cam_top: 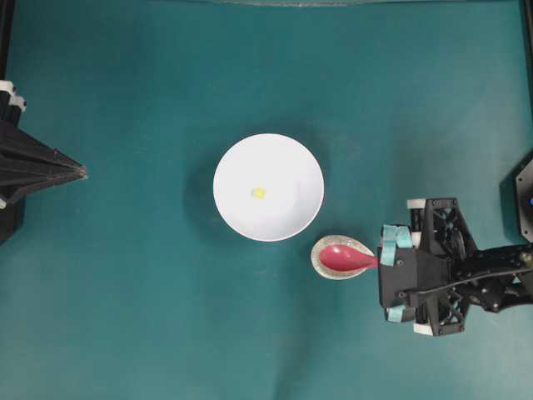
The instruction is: Scoop the yellow hexagonal prism block from the bowl with a spoon using the right arm.
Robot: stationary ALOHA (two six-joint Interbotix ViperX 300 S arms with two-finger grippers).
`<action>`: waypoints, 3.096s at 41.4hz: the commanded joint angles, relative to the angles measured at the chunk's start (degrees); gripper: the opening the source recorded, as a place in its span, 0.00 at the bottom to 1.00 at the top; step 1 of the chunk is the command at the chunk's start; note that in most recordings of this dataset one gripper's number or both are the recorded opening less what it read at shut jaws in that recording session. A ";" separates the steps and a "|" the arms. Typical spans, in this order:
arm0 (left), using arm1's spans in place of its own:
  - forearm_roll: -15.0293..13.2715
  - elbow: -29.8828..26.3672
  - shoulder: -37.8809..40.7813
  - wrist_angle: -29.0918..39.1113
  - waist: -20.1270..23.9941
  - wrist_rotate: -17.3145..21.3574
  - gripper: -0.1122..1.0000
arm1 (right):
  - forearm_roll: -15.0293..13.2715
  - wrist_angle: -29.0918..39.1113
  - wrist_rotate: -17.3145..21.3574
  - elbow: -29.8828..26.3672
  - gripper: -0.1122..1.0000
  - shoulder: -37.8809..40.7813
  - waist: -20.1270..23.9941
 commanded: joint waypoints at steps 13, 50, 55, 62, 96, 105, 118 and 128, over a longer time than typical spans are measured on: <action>0.18 -1.85 0.18 -0.53 -0.18 0.00 0.11 | 0.53 -2.72 0.26 2.29 0.34 -1.05 0.09; 0.09 -1.85 0.18 -0.53 -0.18 0.00 0.11 | 0.62 -5.10 0.62 3.25 0.41 1.32 -1.14; 0.18 -1.85 0.26 -0.53 -0.18 -0.09 0.11 | 0.53 -5.36 0.62 3.34 0.55 1.32 -1.14; 0.09 -1.85 0.18 -0.53 -0.18 0.00 0.11 | 0.26 -5.45 0.62 3.43 0.61 1.14 -1.23; 0.09 -1.85 0.18 -0.53 -0.18 -0.09 0.11 | -1.14 -36.39 2.90 9.58 0.60 -2.29 -13.71; 0.18 -1.85 0.18 -0.53 -0.18 -0.09 0.11 | -1.23 -41.57 2.90 9.67 0.60 -2.29 -14.94; 0.09 -1.85 0.18 -0.53 -0.18 -0.09 0.11 | -1.14 -52.12 2.81 10.90 0.60 -2.29 -18.63; 0.09 -1.85 0.18 -0.53 -0.18 -0.09 0.11 | -1.05 -66.62 2.11 13.27 0.60 -2.64 -23.20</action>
